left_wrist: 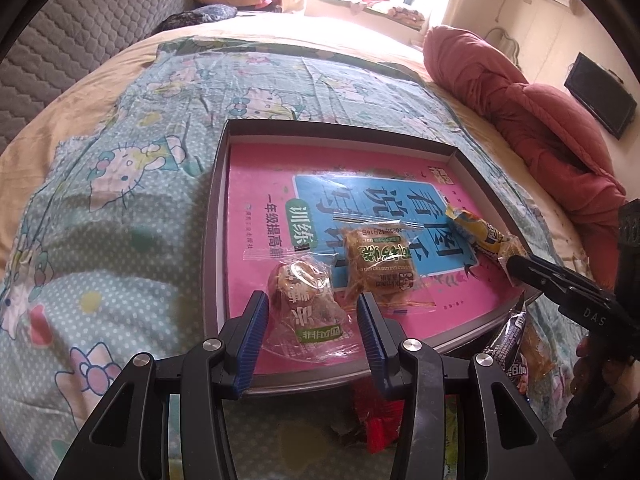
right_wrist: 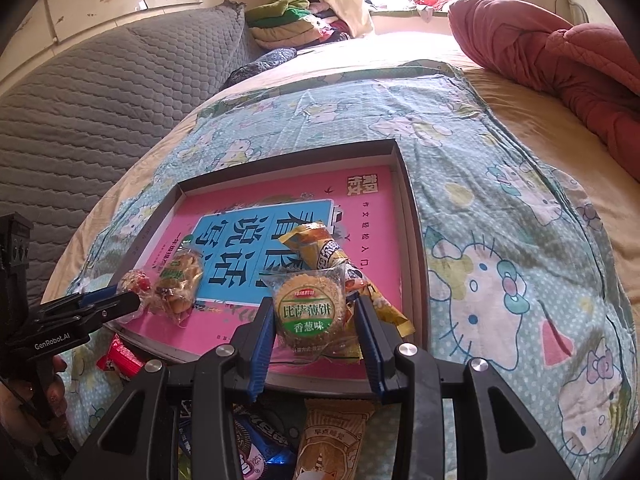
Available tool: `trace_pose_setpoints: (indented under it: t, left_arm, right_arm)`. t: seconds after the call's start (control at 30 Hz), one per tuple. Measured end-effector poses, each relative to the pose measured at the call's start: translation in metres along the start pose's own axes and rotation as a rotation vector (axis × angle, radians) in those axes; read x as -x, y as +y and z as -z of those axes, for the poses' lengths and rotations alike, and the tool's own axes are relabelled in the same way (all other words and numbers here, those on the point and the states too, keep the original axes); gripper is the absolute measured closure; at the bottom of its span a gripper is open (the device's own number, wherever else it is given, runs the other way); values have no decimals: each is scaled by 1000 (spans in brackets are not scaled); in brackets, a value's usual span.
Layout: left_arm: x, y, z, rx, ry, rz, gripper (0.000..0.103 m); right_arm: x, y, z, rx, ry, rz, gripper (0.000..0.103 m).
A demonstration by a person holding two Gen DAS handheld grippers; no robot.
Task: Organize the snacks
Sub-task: 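Carry the clear biscuit pack into the tray with the left tool while the right tool carries the green-label pack, then open the left tool onto the tray while the right tool releases the green-label pack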
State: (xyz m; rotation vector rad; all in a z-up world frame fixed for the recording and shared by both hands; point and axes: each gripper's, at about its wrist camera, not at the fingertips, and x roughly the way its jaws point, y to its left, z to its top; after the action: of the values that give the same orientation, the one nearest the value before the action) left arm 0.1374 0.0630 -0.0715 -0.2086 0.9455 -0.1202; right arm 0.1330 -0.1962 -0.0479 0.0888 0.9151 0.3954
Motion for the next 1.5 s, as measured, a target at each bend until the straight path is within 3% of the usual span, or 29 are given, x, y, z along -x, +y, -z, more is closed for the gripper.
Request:
trace_pose_setpoints:
  t: [0.63, 0.77, 1.5]
  left_arm:
    - [8, 1, -2, 19, 0, 6, 55]
    - [9, 1, -2, 22, -1, -2, 49]
    - [31, 0, -4, 16, -38, -47, 39]
  right_arm:
    - [0, -1, 0, -12, 5, 11, 62]
    - [0, -1, 0, -12, 6, 14, 62]
    - [1, -4, -1, -31, 12, 21, 56]
